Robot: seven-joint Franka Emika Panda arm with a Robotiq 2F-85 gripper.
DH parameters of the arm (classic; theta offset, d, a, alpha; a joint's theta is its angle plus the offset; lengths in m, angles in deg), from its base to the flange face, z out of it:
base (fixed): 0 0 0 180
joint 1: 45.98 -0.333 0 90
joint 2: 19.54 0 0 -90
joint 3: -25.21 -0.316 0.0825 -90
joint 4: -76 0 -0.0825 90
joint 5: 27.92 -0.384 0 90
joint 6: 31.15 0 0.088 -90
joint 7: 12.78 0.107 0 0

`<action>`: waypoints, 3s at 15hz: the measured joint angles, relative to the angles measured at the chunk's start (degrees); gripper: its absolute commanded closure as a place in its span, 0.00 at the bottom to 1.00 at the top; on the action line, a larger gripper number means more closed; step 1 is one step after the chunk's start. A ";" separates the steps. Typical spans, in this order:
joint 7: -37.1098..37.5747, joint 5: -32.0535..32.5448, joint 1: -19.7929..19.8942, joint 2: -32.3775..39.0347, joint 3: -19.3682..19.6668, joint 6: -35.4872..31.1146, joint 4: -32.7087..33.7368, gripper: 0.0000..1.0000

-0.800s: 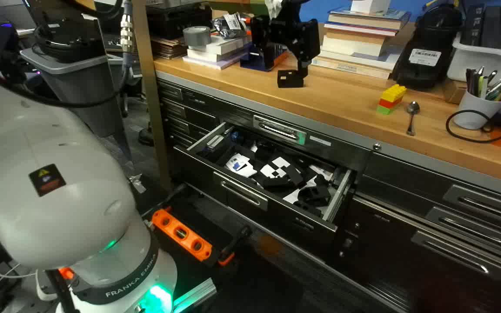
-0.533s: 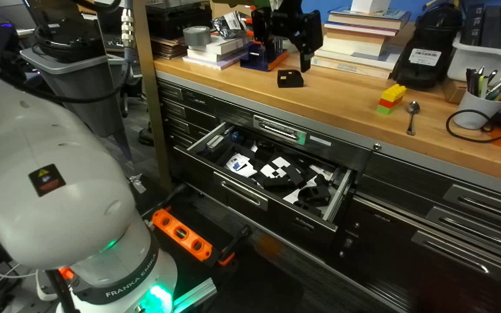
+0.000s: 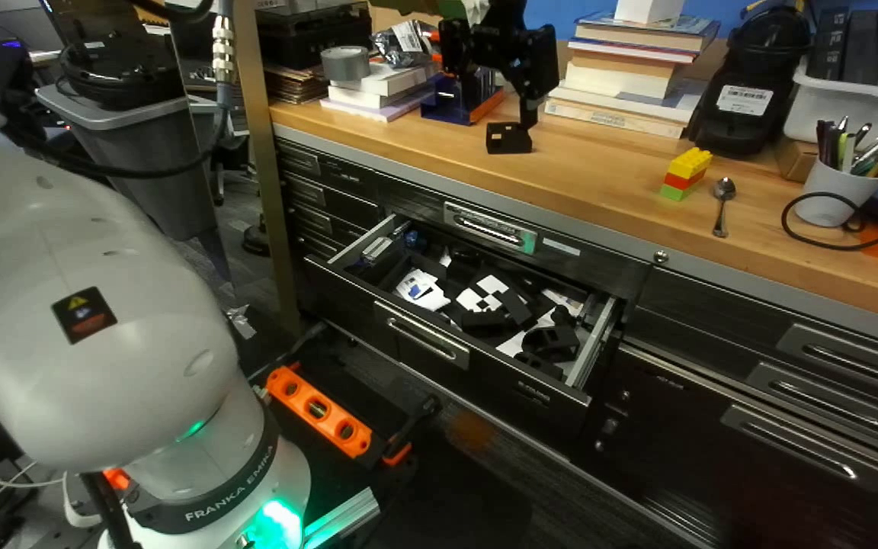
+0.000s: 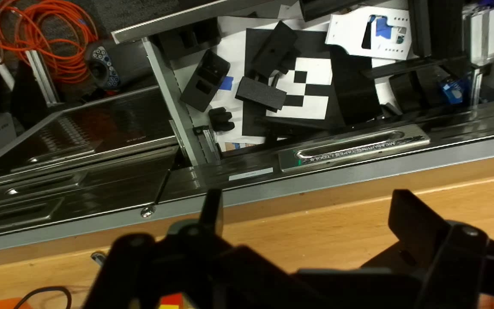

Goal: Put the black object in the top drawer

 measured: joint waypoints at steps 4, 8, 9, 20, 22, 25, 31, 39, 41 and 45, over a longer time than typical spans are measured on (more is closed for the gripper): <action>3.92 -4.42 -1.88 2.29 -1.61 -1.44 1.25 0.00; 12.12 -11.28 -3.75 7.53 -4.10 -2.87 5.29 0.00; 14.52 -13.35 -4.10 9.35 -4.71 -3.89 6.60 0.00; 47.22 -7.60 -4.39 30.60 -7.50 -12.52 22.90 0.00; 54.63 -1.58 -4.83 35.10 -7.40 -11.46 26.66 0.00; 60.90 3.31 -6.62 41.16 -6.35 -8.80 32.40 0.00; 62.09 3.69 -9.56 50.01 -3.01 -4.95 40.95 0.00; 58.48 2.29 -9.64 56.22 0.34 -2.40 45.21 0.00; 55.51 0.64 -9.56 57.33 0.44 -1.63 46.05 0.00; 46.39 -4.19 -9.51 58.31 0.22 1.34 47.46 0.00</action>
